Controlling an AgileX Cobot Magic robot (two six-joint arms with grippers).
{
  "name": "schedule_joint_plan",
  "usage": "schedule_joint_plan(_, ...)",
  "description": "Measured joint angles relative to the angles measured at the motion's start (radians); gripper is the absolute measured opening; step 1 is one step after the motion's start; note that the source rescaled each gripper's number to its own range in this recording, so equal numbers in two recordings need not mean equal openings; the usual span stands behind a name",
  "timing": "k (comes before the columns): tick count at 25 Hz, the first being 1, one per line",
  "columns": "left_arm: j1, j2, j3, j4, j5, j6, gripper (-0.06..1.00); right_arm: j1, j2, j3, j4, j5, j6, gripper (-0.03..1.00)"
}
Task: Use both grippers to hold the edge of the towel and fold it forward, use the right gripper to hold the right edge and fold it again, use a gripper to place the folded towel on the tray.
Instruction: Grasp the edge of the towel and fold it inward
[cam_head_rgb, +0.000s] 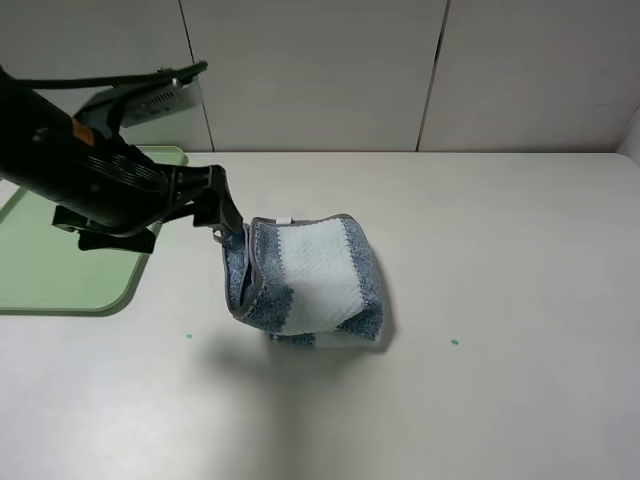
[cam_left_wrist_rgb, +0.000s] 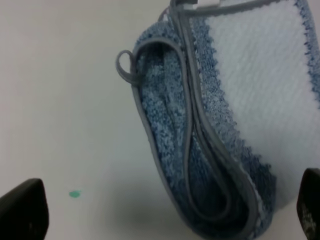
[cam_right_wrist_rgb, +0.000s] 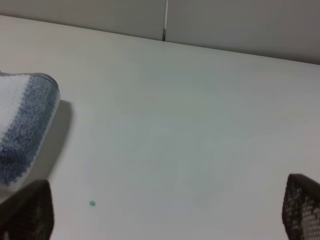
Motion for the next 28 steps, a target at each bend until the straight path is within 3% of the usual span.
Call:
schedule_joint_plan(11,-0.005,0.204,0.000,-0.099,-0.085,0.061,0.99,0.000,0.000,0.000,0.000,0.000,0.000,1.00)
schedule_joint_plan(19,-0.034,0.318,0.000,-0.167,-0.208,0.109,0.98,0.000,0.000,0.000,0.000,0.000,0.000,1.00)
schedule_joint_plan(28,-0.079,0.394,-0.015,-0.184,-0.309,0.118,0.97,0.000,0.000,0.000,0.000,0.000,0.000,1.00)
